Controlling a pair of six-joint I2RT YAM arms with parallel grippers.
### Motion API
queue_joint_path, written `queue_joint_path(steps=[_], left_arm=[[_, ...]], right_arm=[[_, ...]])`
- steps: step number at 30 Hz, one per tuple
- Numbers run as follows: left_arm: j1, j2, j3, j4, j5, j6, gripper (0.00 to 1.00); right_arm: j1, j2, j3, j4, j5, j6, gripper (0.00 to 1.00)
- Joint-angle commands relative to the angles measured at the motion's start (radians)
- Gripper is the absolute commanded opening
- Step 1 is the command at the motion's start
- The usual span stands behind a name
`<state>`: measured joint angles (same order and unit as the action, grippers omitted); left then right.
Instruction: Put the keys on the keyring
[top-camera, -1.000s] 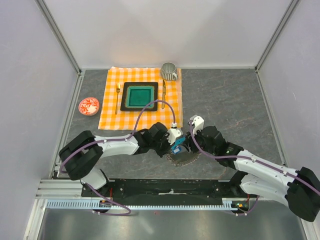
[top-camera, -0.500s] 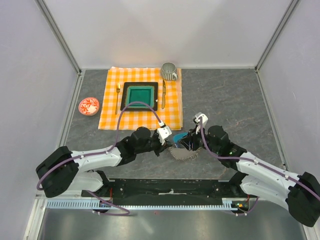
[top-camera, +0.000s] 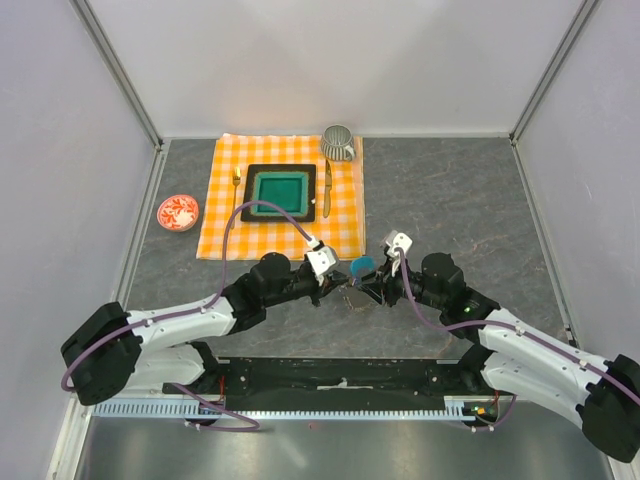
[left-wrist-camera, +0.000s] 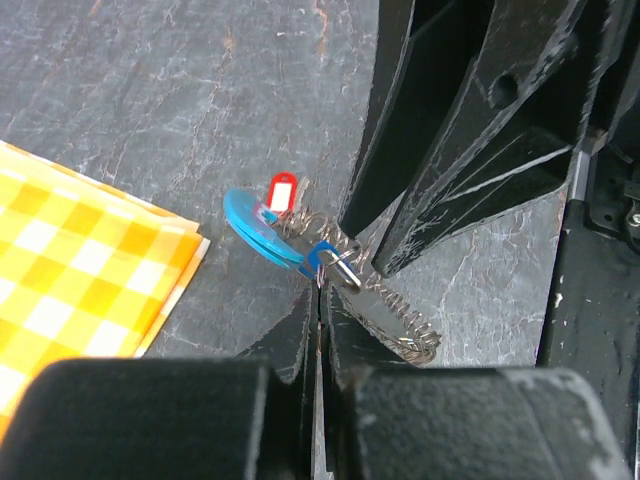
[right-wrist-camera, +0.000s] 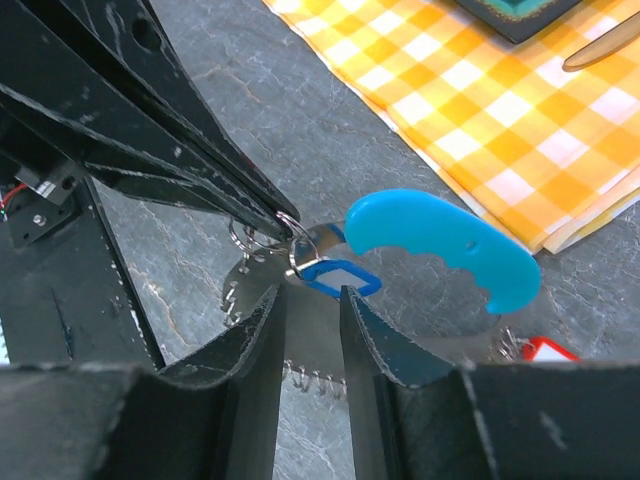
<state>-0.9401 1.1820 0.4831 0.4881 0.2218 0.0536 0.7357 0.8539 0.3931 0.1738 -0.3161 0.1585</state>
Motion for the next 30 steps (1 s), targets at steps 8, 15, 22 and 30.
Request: queue_joint_path(steps=[8,15,22,30], left_arm=[[-0.005,-0.056,-0.011,0.093,0.044,-0.003,0.02],[-0.003,-0.051,-0.008,0.098,0.044,-0.009,0.02],[-0.003,-0.062,-0.005,0.101,0.018,-0.024,0.02],[-0.003,-0.078,0.009,0.084,0.008,-0.044,0.02]], right_arm=[[-0.001,0.01,0.021,0.076,-0.041,-0.089,0.32],[-0.001,-0.006,0.035,0.09,-0.118,-0.103,0.31],[-0.001,-0.027,0.047,0.062,-0.127,-0.086,0.31],[0.001,-0.023,0.064,0.075,-0.09,-0.057,0.33]])
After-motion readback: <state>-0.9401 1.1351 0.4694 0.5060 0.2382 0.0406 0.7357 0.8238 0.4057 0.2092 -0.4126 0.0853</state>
